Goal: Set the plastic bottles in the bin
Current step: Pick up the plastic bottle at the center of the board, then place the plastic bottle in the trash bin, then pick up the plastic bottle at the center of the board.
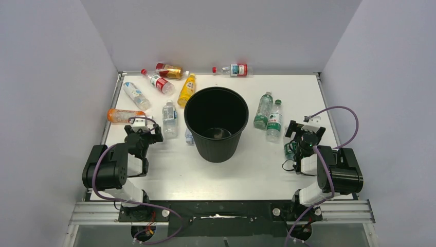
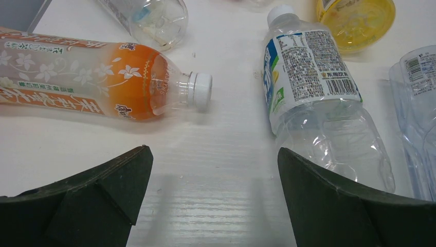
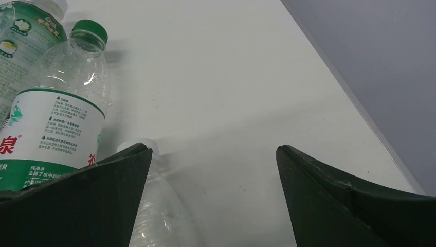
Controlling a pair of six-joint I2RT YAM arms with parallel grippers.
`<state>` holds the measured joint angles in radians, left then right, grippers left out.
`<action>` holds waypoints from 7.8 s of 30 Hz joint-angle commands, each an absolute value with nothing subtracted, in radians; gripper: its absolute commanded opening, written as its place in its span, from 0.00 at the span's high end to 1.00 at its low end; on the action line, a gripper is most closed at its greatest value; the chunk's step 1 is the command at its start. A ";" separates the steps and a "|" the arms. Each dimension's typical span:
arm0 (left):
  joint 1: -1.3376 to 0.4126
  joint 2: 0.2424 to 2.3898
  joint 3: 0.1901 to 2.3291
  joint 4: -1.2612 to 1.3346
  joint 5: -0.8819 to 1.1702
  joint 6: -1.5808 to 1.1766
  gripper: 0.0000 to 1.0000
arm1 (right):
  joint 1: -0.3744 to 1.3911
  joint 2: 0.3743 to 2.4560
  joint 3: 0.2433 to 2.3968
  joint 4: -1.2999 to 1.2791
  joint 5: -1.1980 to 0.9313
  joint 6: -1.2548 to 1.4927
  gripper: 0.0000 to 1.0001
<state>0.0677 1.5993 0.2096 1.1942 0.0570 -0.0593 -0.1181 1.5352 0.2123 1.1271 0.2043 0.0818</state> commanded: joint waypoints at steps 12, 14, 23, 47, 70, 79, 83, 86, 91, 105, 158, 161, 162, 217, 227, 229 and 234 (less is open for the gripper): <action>0.076 1.600 0.215 1.278 0.056 -0.061 0.05 | -0.125 1.533 0.238 1.181 0.201 0.067 0.02; 0.077 1.599 0.214 1.278 0.056 -0.061 0.05 | -0.124 1.533 0.238 1.182 0.201 0.066 0.02; 0.078 1.596 0.209 1.289 0.056 -0.064 0.05 | -0.124 1.532 0.236 1.184 0.201 0.067 0.02; -0.199 1.031 0.638 0.290 -0.076 -0.151 0.05 | -0.109 0.905 0.821 -0.178 0.173 0.265 0.02; 0.045 1.125 0.947 -0.210 0.342 -0.547 0.05 | -0.099 1.328 0.908 -0.598 0.073 0.348 0.02; 0.044 1.104 0.936 -0.256 0.255 -0.572 0.05 | -0.034 1.433 0.884 -0.561 0.054 0.369 0.01; 0.039 1.124 0.962 -0.292 0.299 -0.537 0.05 | -0.020 1.451 0.876 -0.553 0.065 0.374 0.04; 0.035 1.108 0.958 -0.287 0.305 -0.532 0.05 | -0.016 1.462 0.870 -0.547 0.067 0.374 0.12; 0.017 1.082 0.958 -0.292 0.294 -0.508 0.05 | -0.015 1.473 0.865 -0.537 0.062 0.371 0.23; -0.141 1.033 0.931 -0.347 0.273 -0.509 0.05 | -0.007 1.376 0.962 -0.620 0.047 0.336 0.54; -0.228 1.016 1.045 -0.602 0.216 -0.465 0.05 | 0.763 1.527 1.912 -0.681 0.053 0.327 0.02; -0.228 1.041 1.086 -0.631 0.230 -0.459 0.05 | 0.759 1.493 1.917 -0.707 0.069 0.330 0.02; -0.229 1.047 1.097 -0.637 0.236 -0.459 0.05 | 0.756 1.482 1.913 -0.716 0.073 0.338 0.02; -0.238 1.783 1.169 -0.412 -0.227 -0.444 0.08 | 0.236 1.045 0.902 -0.424 -0.255 0.546 0.02; -0.244 1.715 1.148 -0.461 -0.206 -0.463 0.44 | 0.238 1.031 0.901 -0.451 -0.271 0.563 0.02; -0.244 1.660 1.130 -0.468 -0.189 -0.466 0.46 | 0.241 1.032 0.908 -0.458 -0.270 0.567 0.02; -0.242 1.517 1.105 -0.497 -0.135 -0.451 0.47 | 0.243 1.062 0.941 -0.498 -0.242 0.560 0.02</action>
<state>-0.2405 1.6684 1.0977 -0.4889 -0.1848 -0.4538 0.2417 1.0565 0.8917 -0.4873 -0.2478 0.5591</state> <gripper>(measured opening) 0.624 0.979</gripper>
